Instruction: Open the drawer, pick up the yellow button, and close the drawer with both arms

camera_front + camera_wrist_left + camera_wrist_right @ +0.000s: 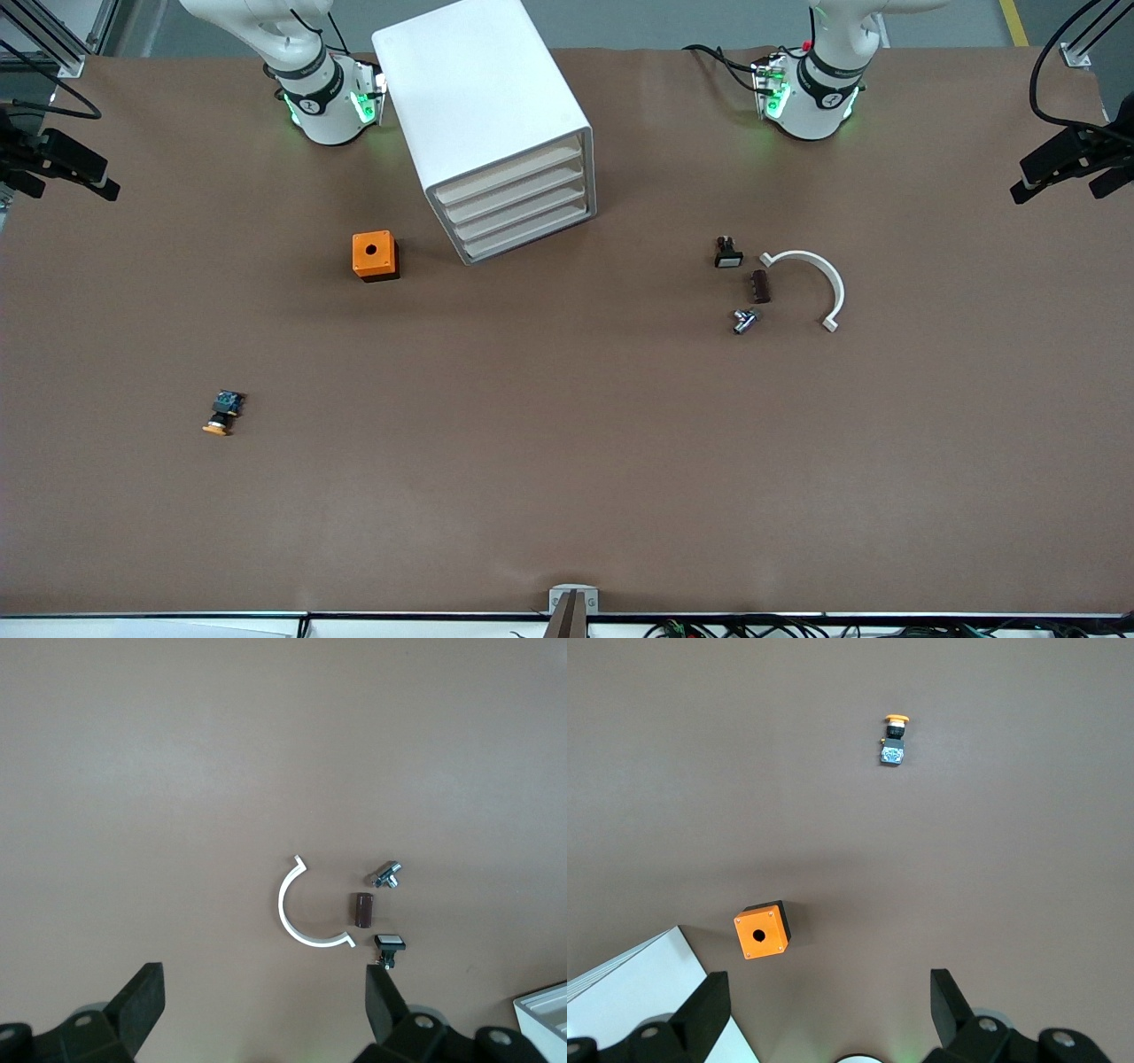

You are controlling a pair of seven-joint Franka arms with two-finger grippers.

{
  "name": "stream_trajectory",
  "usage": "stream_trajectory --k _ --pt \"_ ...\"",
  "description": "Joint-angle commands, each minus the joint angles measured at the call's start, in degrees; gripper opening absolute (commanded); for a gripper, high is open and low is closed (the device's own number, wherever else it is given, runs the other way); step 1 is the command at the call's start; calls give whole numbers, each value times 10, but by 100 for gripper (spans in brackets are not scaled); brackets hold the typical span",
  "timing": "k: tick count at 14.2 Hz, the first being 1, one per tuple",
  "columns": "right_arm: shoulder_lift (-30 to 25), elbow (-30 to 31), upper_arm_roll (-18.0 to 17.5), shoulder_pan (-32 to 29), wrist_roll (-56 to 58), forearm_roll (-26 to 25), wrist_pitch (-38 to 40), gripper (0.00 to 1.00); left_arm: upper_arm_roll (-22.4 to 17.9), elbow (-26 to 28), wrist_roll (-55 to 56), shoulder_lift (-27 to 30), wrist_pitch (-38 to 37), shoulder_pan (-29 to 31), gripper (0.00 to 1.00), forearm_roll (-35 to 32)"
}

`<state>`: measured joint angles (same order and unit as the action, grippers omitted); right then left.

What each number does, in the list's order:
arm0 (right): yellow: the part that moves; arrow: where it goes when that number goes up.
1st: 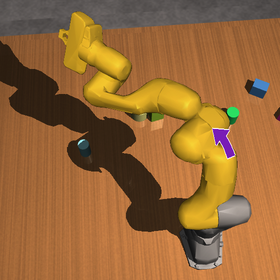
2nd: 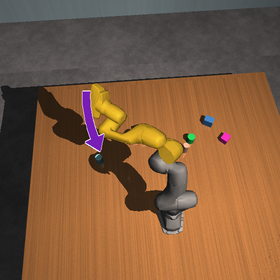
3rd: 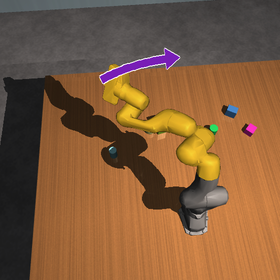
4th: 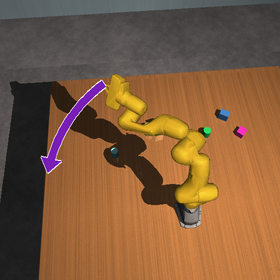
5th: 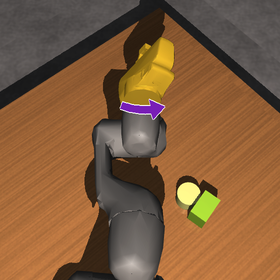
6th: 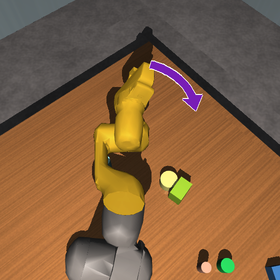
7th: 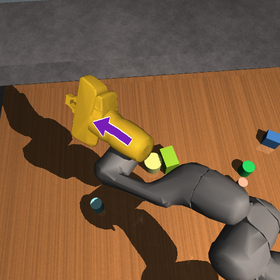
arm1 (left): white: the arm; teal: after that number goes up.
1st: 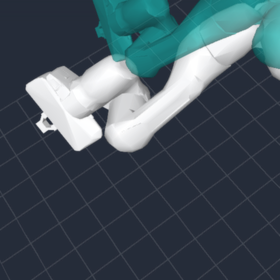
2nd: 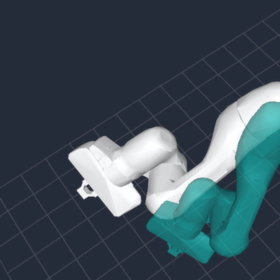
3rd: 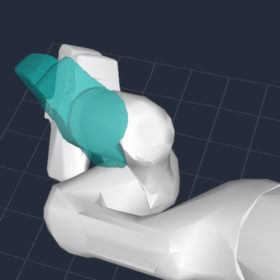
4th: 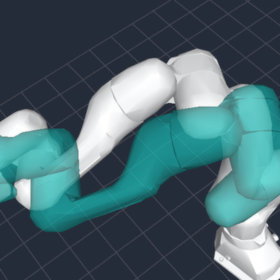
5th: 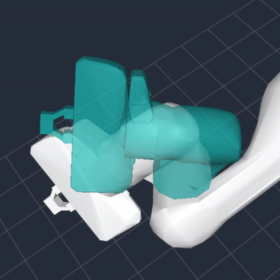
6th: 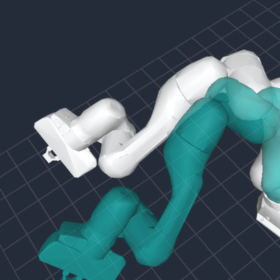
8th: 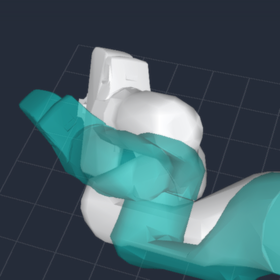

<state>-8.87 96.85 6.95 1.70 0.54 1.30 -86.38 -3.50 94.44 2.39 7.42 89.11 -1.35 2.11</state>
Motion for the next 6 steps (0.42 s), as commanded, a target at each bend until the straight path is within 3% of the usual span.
stream_trajectory --k 1,6 --pt "-25 26 -2 -4 -6 6 -13 100 -6 -27 -10 -16 -9 -2 100 -1" --pt "-26 26 -2 -3 -5 3 -19 100 -6 -35 -9 -24 -9 -5 100 -1"
